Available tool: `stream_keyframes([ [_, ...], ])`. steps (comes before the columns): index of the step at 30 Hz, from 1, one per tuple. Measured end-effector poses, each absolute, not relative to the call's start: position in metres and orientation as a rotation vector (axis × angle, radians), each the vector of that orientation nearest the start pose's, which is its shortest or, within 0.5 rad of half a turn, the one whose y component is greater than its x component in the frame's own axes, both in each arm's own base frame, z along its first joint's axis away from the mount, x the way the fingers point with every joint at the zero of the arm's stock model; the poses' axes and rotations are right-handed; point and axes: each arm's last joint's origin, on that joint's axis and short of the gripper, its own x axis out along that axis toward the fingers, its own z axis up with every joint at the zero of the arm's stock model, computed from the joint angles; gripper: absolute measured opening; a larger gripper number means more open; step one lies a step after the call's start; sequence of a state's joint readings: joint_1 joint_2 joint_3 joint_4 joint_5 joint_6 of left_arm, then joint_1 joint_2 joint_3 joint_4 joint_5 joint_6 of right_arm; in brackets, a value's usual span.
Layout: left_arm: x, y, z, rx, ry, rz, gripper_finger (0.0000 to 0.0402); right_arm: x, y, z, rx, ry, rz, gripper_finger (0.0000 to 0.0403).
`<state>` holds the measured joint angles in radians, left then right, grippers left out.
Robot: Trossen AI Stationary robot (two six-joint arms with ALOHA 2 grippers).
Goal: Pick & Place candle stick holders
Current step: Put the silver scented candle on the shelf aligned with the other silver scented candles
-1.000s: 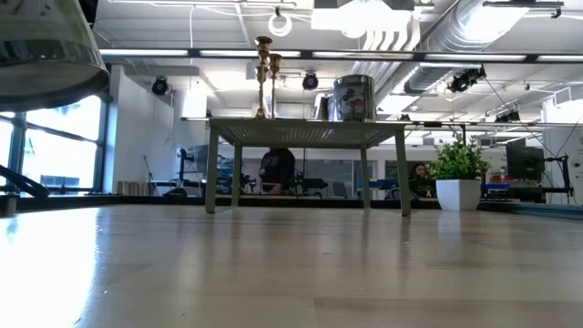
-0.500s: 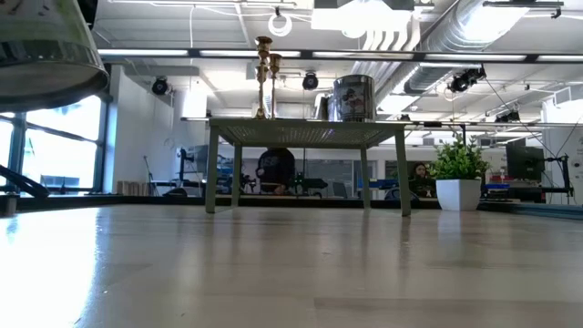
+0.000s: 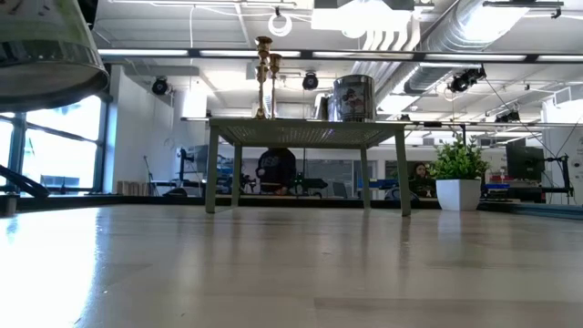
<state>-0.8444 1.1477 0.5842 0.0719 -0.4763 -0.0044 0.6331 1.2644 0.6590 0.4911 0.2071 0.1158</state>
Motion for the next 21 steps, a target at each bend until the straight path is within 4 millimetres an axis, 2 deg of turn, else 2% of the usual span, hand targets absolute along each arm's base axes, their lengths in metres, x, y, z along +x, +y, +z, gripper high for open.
stream_keyframes([
  [9, 0.1648, -0.1655, 0.2200, 0.299, 0.391, -0.360, 0.0356, 0.2223, 0.1554, 0.2521, 0.094, 0.156, 0.405, 0.0399],
  [15, 0.1649, -0.1653, 0.2200, 0.296, 0.391, -0.352, 0.0356, 0.2225, 0.1521, 0.2461, -0.087, 0.180, 0.319, 0.0399],
  [21, 0.1649, -0.1653, 0.2201, 0.297, 0.389, -0.349, 0.0356, 0.2222, 0.1519, 0.2443, -0.126, 0.193, 0.322, 0.0397],
])
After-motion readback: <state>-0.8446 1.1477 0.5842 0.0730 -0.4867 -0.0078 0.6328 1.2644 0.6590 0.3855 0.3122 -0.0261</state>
